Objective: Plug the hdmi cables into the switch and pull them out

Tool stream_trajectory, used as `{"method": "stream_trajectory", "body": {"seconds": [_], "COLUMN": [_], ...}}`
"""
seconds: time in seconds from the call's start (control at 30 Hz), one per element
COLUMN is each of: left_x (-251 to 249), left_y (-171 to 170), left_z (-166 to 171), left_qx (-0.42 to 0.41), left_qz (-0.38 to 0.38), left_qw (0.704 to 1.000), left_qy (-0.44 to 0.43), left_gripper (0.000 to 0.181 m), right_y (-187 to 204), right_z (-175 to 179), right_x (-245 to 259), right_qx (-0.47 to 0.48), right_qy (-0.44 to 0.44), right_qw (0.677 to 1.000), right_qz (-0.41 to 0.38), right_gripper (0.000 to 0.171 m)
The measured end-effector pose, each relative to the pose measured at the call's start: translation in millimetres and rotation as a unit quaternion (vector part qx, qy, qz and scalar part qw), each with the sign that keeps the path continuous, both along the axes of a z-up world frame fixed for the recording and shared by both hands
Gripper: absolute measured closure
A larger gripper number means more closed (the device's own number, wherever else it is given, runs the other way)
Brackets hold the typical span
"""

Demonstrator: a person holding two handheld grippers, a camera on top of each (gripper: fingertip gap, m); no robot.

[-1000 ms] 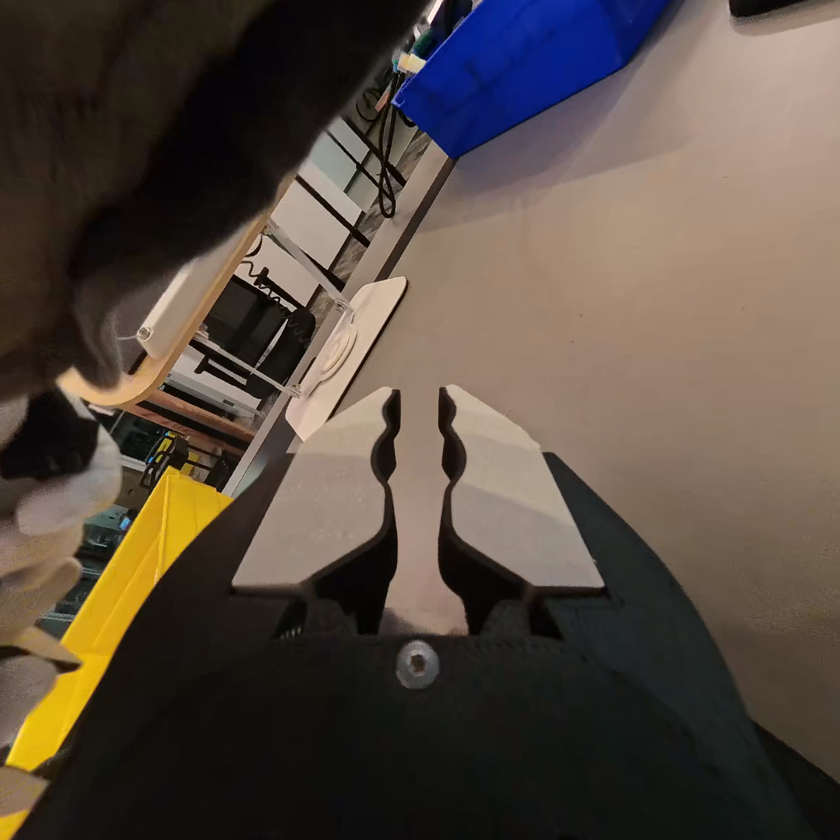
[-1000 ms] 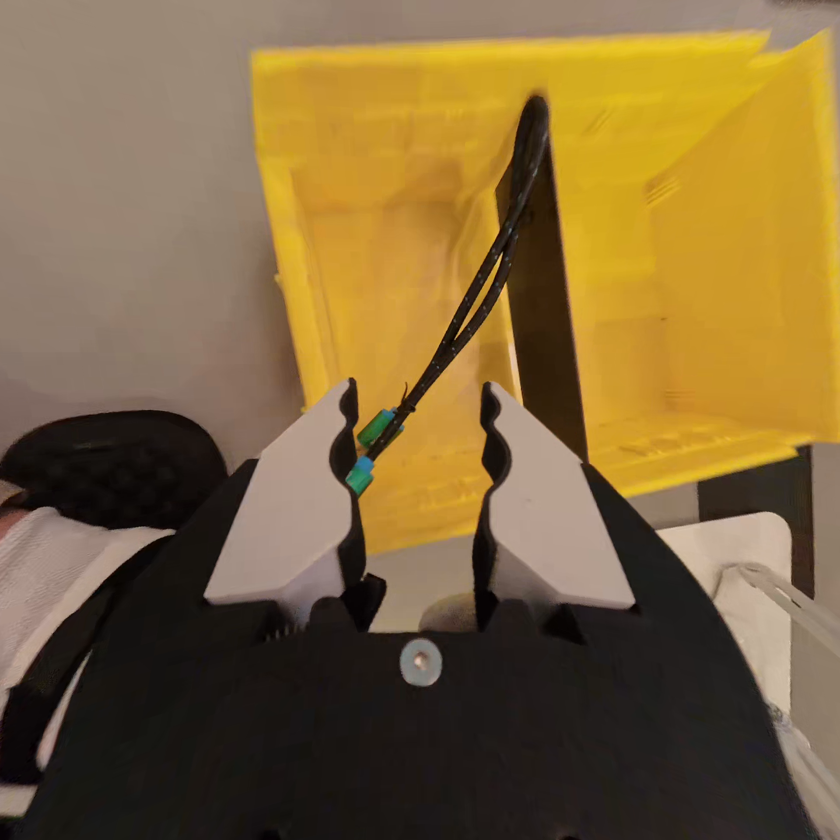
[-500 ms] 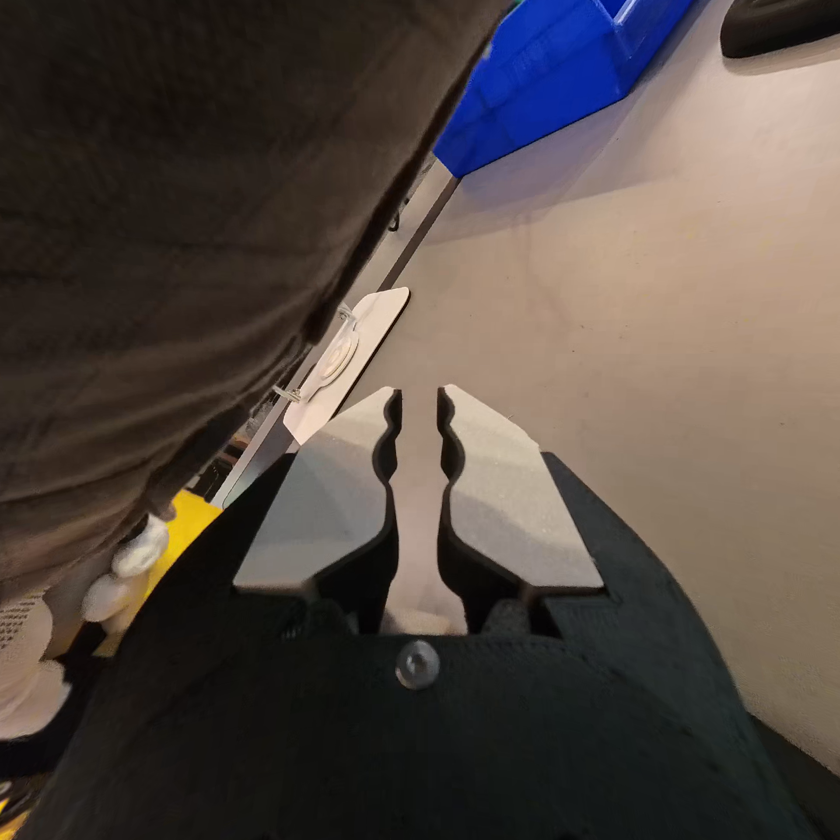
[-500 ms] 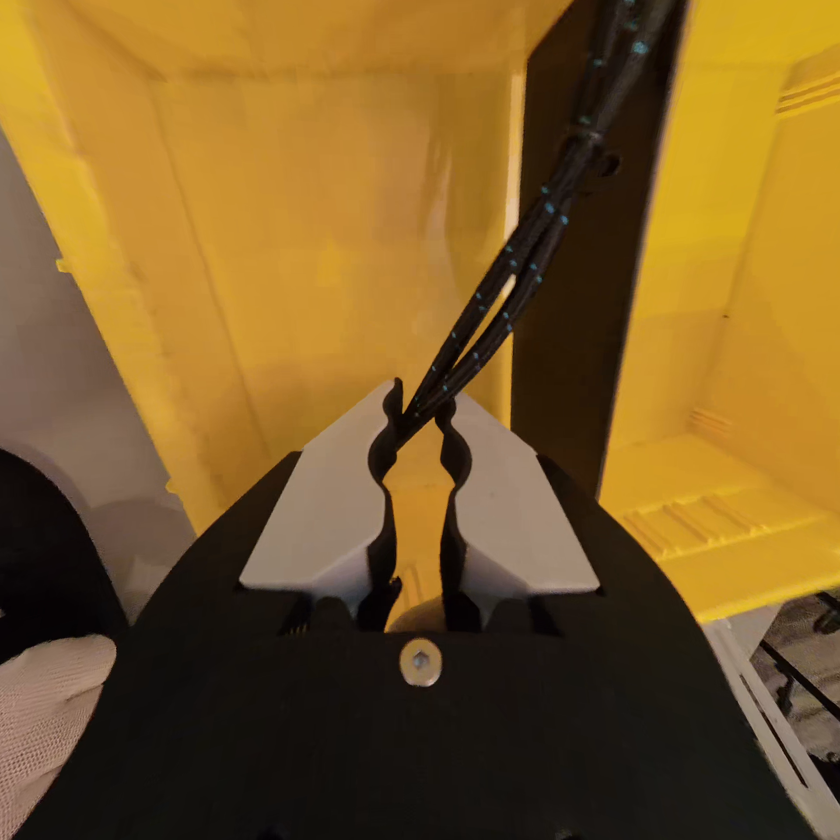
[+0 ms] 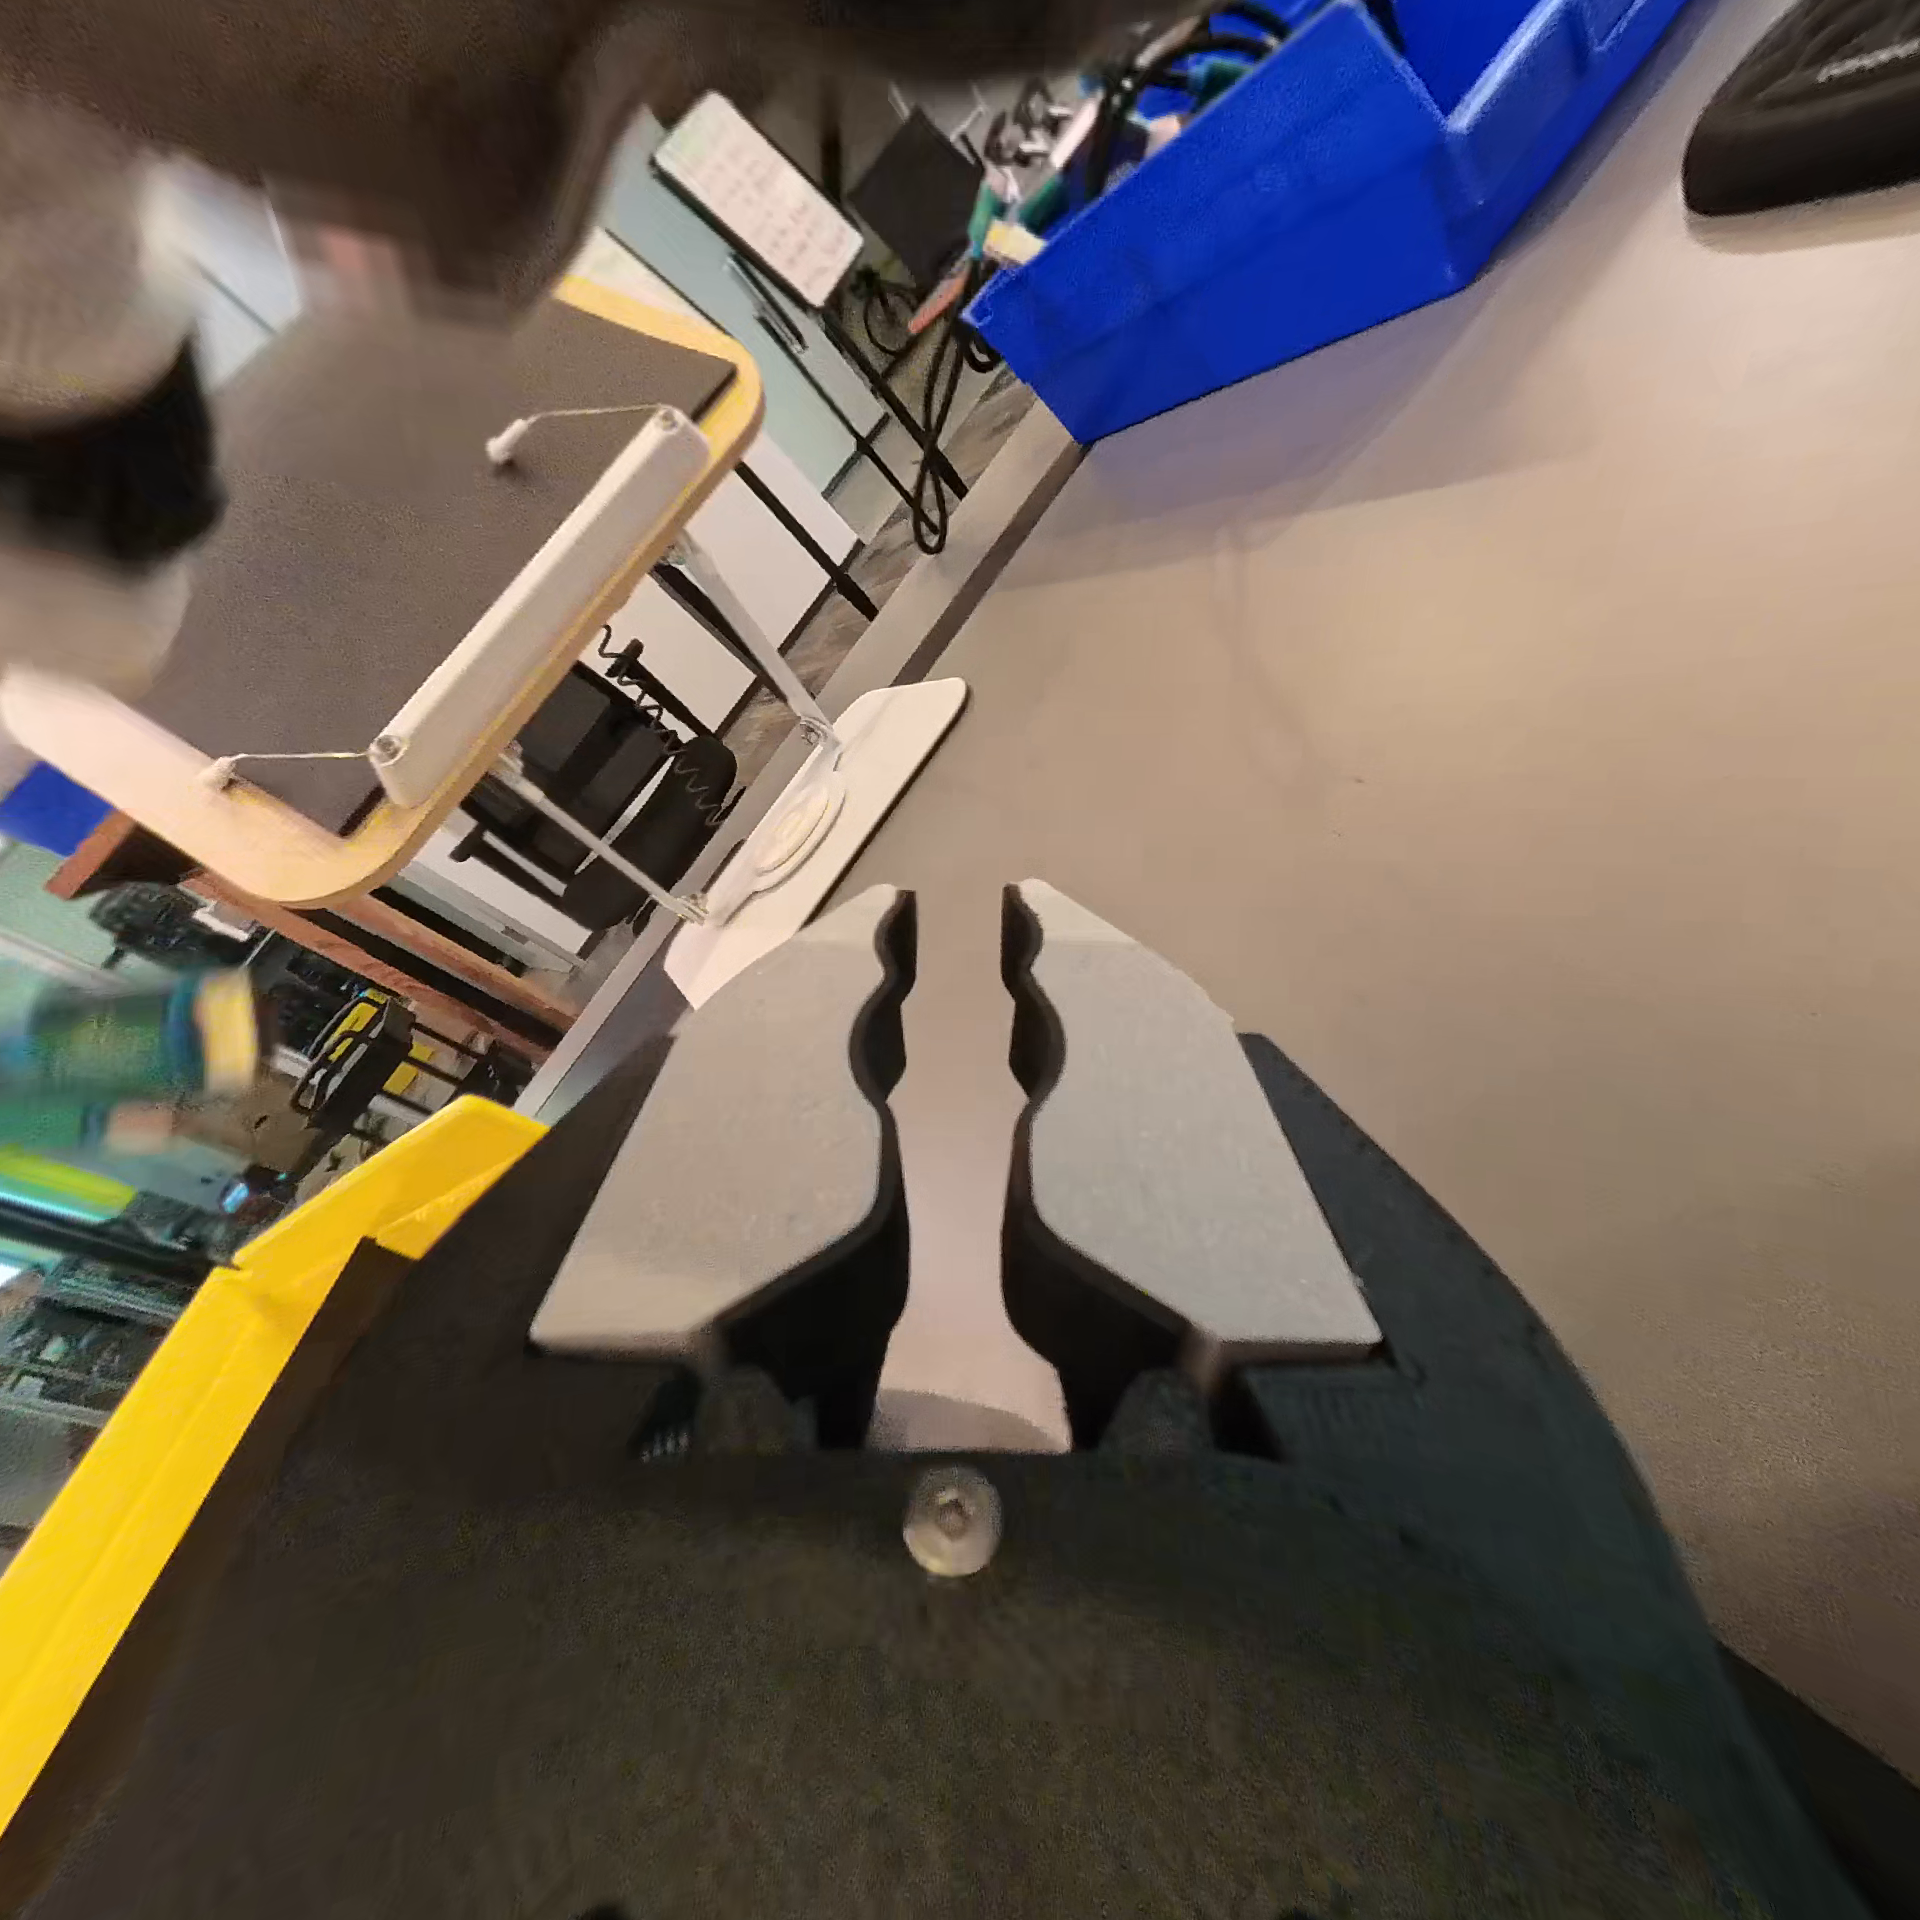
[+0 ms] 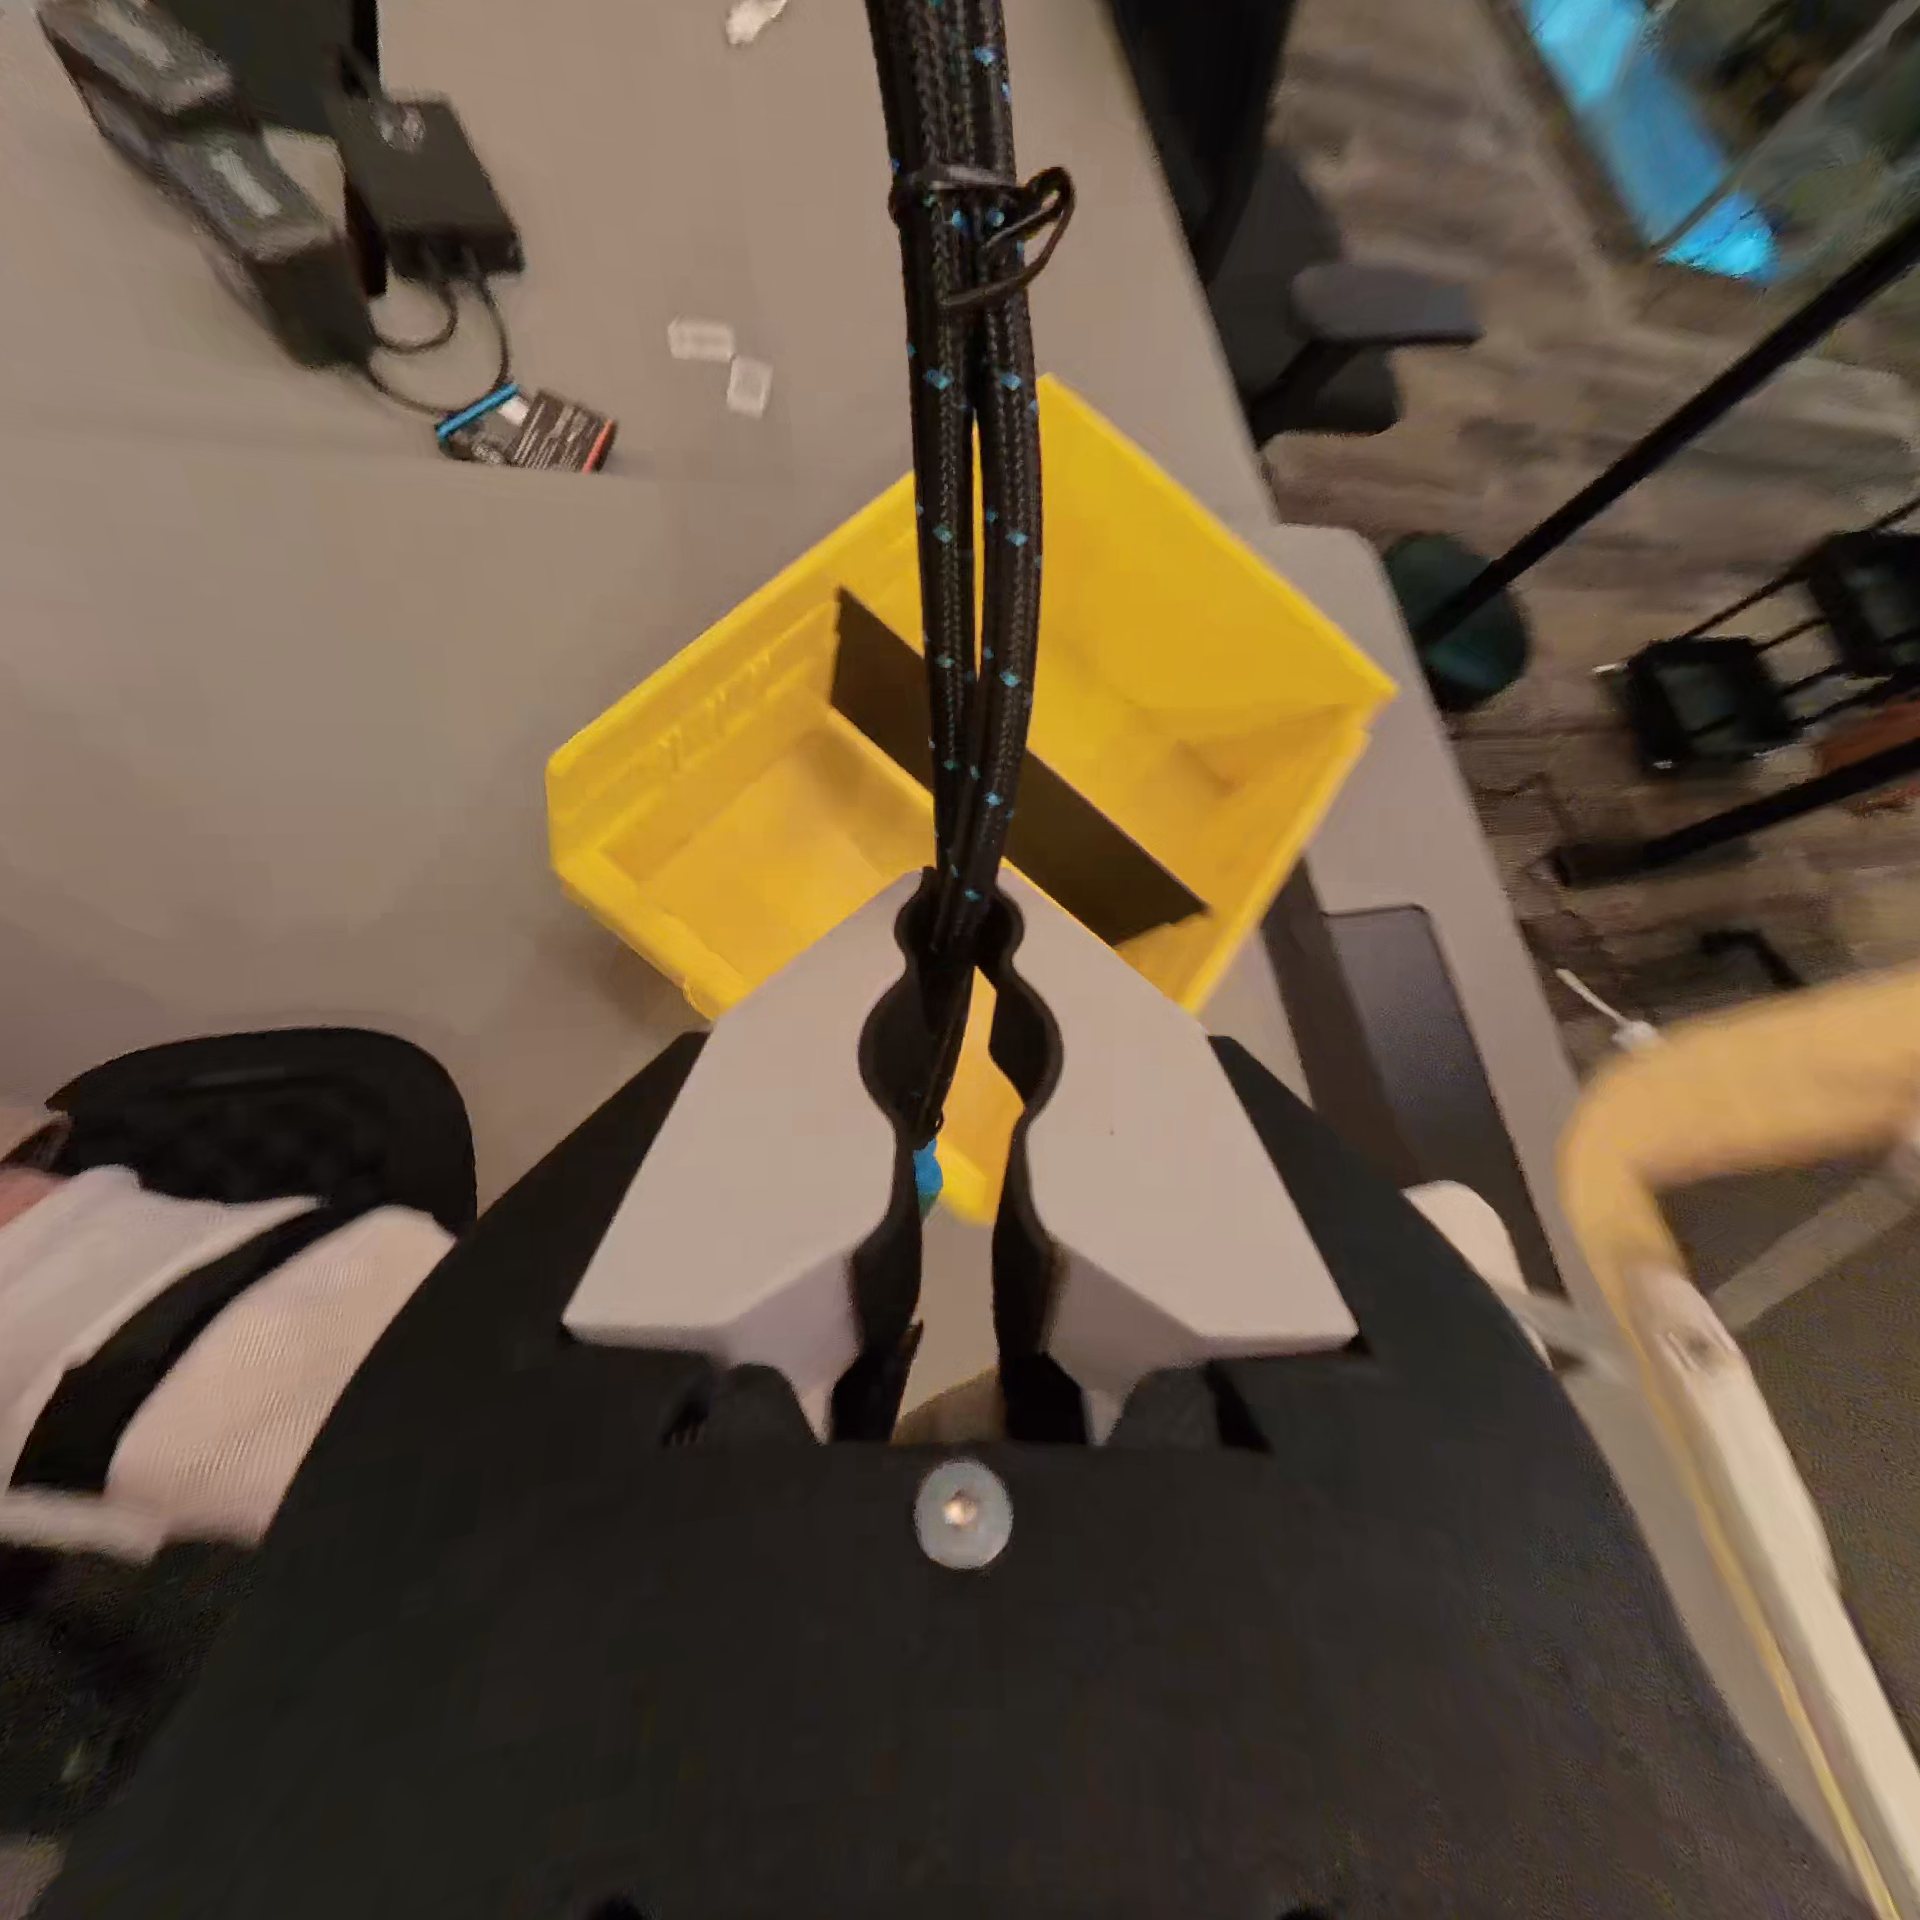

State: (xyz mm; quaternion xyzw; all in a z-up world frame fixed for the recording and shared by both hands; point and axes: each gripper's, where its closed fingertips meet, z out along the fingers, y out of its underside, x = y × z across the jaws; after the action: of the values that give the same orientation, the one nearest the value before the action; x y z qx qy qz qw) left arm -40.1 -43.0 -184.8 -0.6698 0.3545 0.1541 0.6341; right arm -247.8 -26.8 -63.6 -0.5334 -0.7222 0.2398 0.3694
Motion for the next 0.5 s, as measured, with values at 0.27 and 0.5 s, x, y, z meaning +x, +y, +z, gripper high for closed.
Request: {"method": "stream_trajectory", "body": {"seconds": [0.27,0.5], "left_x": [-58.3,-207.6], "left_y": [-2.0,-36.4], "left_z": [45.9,109.1], "left_qx": [0.089,0.144], "left_qz": [0.104,0.332], "left_qw": [0.989,0.928], "left_qy": [-0.055,-0.085], "left_gripper": [0.145,0.110], "right_y": [172.3,281.2], "right_z": [44.6,-31.6], "right_x": [283.9,490.2], "right_qx": [0.106,0.134], "right_qy": [0.053,-0.028], "right_qw": [0.946,0.872], "right_qz": [-0.303,-0.470], "right_gripper": [0.168,0.167]}}
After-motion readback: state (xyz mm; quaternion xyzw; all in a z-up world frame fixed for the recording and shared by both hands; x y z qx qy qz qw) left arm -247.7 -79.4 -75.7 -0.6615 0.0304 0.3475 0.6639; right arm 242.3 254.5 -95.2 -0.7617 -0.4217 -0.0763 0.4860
